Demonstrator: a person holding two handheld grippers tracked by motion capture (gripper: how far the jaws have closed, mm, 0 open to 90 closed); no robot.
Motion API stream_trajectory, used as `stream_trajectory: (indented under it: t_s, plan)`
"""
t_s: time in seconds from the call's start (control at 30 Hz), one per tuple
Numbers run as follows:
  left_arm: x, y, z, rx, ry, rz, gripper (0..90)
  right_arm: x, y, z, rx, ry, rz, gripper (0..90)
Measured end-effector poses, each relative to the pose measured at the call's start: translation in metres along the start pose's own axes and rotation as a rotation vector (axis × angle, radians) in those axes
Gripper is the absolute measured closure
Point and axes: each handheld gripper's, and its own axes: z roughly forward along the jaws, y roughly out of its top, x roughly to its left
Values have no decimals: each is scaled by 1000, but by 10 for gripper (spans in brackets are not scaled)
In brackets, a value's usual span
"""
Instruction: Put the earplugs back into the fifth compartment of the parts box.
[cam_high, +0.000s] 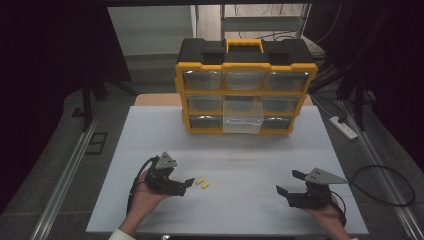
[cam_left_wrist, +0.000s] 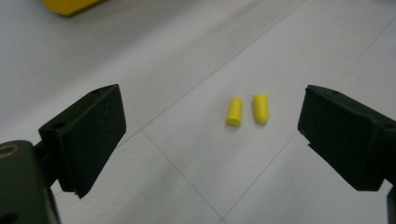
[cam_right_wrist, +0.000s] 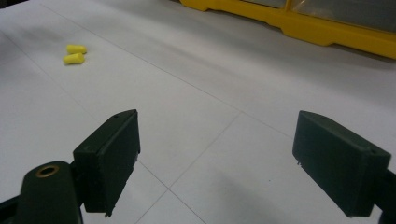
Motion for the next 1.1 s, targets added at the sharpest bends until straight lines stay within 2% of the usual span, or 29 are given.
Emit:
stream_trajectory:
  t_s: [0.2, 0.37, 0.7, 1.03, 1.1]
  plan:
    - [-3, 9, 11, 36, -16, 44, 100, -1, -1, 0, 2, -8, 2, 155]
    - [0, 13, 19, 60, -22, 40, 110, -1, -1, 1, 14, -11, 2, 155]
    - [-1, 16, 39, 131, -52, 72, 171, 0, -2, 2, 23, -8, -5, 157]
    - [0, 18, 54, 186, -54, 69, 216, -1, -2, 1, 11, -12, -14, 163]
    - [1, 19, 56, 199, -48, 81, 234, 0, -2, 1, 9, -11, -14, 163]
